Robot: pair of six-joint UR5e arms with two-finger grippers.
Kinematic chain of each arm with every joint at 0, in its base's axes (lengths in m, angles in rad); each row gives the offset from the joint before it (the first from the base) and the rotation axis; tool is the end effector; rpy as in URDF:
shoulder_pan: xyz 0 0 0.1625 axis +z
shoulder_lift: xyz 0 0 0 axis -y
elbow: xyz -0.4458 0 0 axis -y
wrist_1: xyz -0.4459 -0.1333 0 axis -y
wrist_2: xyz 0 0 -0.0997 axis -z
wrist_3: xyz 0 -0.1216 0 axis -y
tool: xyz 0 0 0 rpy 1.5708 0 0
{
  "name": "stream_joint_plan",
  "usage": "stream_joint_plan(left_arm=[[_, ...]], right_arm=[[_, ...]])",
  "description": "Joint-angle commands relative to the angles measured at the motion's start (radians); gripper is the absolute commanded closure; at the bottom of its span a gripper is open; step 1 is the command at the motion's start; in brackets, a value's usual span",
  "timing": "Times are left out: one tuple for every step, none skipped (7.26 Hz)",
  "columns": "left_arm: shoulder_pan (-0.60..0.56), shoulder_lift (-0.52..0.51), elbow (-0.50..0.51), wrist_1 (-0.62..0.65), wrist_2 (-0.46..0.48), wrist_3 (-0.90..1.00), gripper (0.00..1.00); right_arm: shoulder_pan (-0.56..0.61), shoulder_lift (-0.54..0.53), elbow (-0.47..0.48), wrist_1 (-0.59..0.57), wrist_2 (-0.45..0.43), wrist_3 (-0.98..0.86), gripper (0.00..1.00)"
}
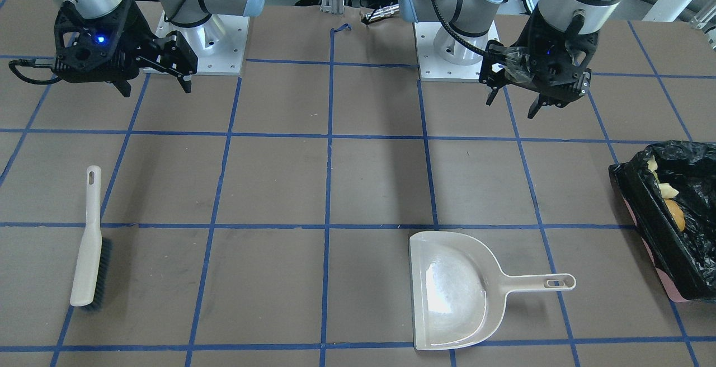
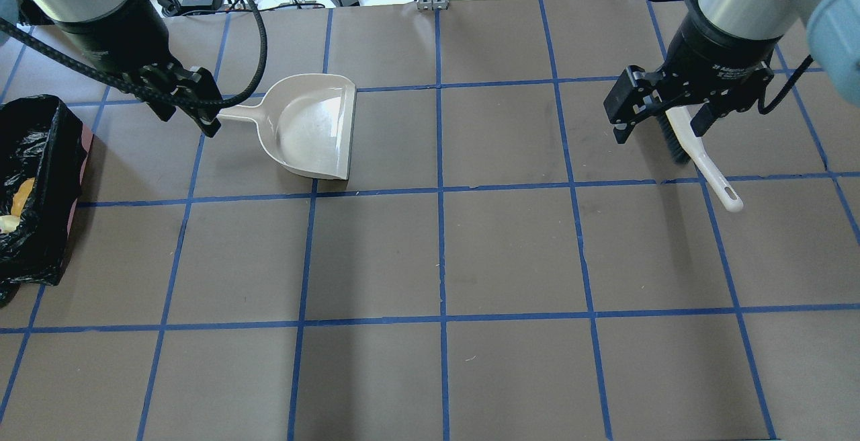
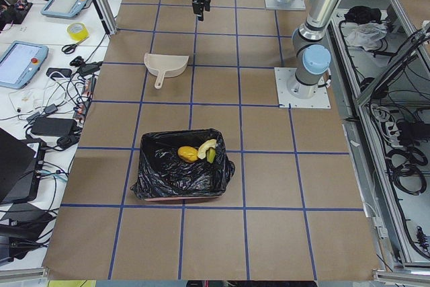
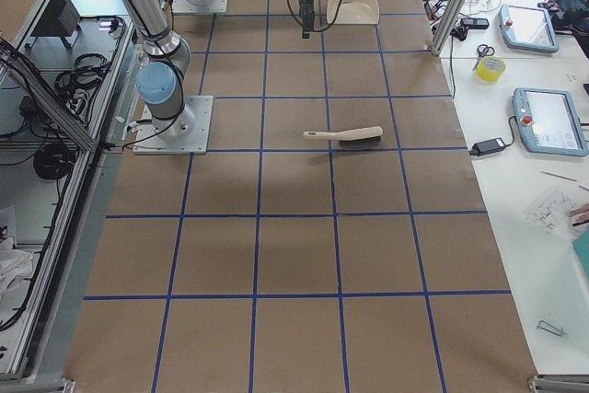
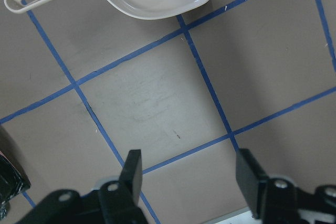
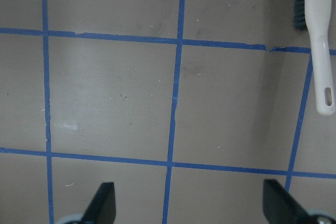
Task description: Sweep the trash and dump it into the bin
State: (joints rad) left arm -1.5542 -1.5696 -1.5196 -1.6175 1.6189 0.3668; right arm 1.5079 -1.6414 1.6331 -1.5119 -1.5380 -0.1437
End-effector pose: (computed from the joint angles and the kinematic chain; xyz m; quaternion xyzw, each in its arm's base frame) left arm -0.1184 -0.5472 0.5108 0.1741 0.9844 0.0018 0.0242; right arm 0.1051 -0.5155 0.4845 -0.0400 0.9987 0.0235 0.0189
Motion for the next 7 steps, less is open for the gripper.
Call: stream_joint_plan(left_arm=[[-0.053, 0.008, -0.016, 0.083, 0.009, -0.152, 0.19], [-0.053, 0.019, -0.036, 0.091, 0.009, -0.167, 0.18], [-0.053, 0.026, -0.046, 0.114, 0.010, -0.228, 0.14], [-0.052, 0.033, -0.048, 0.122, 0.010, -0.270, 0.14], [-0.052, 0.034, -0.048, 0.122, 0.010, -0.340, 0.13], [-0.052, 0.043, -0.048, 0.122, 0.045, -0.395, 0.07], [-0.052, 0.043, -0.050, 0.122, 0.053, -0.432, 0.04]], right_arm=[[0.000, 0.000, 0.001, 0.001, -0.002, 0.000, 0.00], [0.000, 0.000, 0.001, 0.001, -0.004, 0.000, 0.00], [0.000, 0.000, 0.001, 0.001, -0.008, 0.000, 0.00], [0.000, 0.000, 0.001, 0.001, -0.005, 0.001, 0.00], [0.000, 0.000, 0.001, 0.001, -0.010, 0.000, 0.00], [0.000, 0.000, 0.001, 0.006, -0.011, 0.000, 0.00], [0.000, 0.000, 0.001, 0.004, -0.002, 0.003, 0.00]])
